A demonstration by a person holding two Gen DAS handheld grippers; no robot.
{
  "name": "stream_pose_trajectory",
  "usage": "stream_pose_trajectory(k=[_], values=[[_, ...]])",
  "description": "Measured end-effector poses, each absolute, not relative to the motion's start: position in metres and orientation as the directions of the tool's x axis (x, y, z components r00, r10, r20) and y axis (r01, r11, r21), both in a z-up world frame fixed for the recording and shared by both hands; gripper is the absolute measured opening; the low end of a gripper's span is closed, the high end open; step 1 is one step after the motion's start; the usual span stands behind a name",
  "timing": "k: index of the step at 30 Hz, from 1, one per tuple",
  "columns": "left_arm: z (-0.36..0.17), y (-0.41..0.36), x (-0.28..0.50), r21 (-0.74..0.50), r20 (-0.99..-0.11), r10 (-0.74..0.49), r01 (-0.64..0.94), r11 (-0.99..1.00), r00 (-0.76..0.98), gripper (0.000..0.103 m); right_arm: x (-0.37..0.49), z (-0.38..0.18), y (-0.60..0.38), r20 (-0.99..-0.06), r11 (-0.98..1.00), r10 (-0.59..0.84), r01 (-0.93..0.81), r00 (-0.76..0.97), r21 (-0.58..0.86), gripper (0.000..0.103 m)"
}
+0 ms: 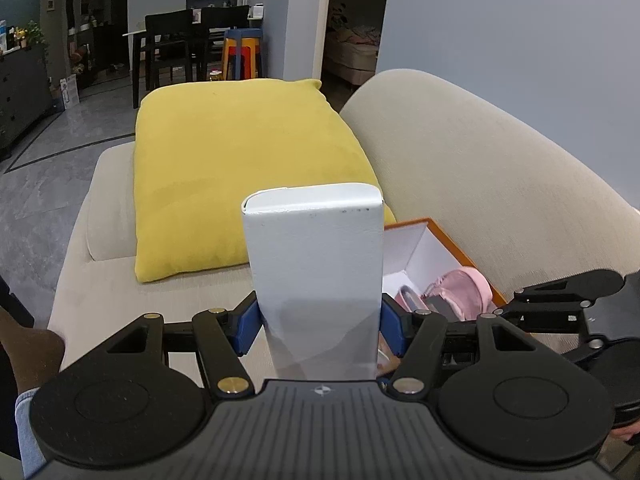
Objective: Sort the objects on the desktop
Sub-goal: 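Grasp the white box with right tool while left tool opens and releases it, then lower the white box into the shoebox and open the right tool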
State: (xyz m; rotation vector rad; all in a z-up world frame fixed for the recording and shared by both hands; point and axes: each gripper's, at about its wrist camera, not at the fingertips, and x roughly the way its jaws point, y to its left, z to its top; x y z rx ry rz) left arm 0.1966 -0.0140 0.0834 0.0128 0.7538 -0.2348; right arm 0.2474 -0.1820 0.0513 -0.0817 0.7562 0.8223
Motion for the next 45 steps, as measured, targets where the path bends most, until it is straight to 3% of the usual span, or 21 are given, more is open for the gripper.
stream_pose_trajectory(k=[8, 13, 19, 24, 30, 36, 45], values=[[0.078, -0.012, 0.181, -0.053, -0.699, -0.215, 0.251, 0.967, 0.682, 0.07, 0.231, 0.056, -0.16, -0.616, 0.566, 0.724, -0.777, 0.31, 0.274, 0.042], [0.076, -0.006, 0.171, -0.082, -0.699, -0.261, 0.287, 0.954, 0.666, 0.07, 0.224, 0.058, -0.142, -0.635, 0.553, 0.706, -0.804, 0.313, 0.218, 0.044], [0.077, 0.013, 0.164, -0.199, -0.691, -0.363, 0.318, 0.927, 0.626, 0.07, 0.219, 0.054, -0.133, -0.627, 0.544, 0.711, -0.813, 0.317, 0.206, 0.045], [0.075, 0.025, 0.166, -0.254, -0.675, -0.404, 0.321, 0.913, 0.617, 0.071, 0.219, 0.058, -0.127, -0.617, 0.543, 0.722, -0.81, 0.314, 0.223, 0.035], [0.083, 0.035, 0.171, -0.274, -0.651, -0.428, 0.331, 0.903, 0.627, 0.071, 0.221, 0.069, -0.112, -0.652, 0.538, 0.671, -0.837, 0.353, 0.1, 0.032], [0.094, 0.053, 0.172, -0.298, -0.598, -0.45, 0.337, 0.893, 0.663, 0.072, 0.243, 0.084, -0.105, -0.692, 0.563, 0.54, -0.817, 0.479, -0.127, 0.03], [0.06, 0.065, 0.2, -0.218, -0.672, -0.318, 0.232, 0.948, 0.669, 0.072, 0.306, 0.073, -0.105, -0.745, 0.429, 0.282, -0.774, 0.605, -0.466, 0.03]])
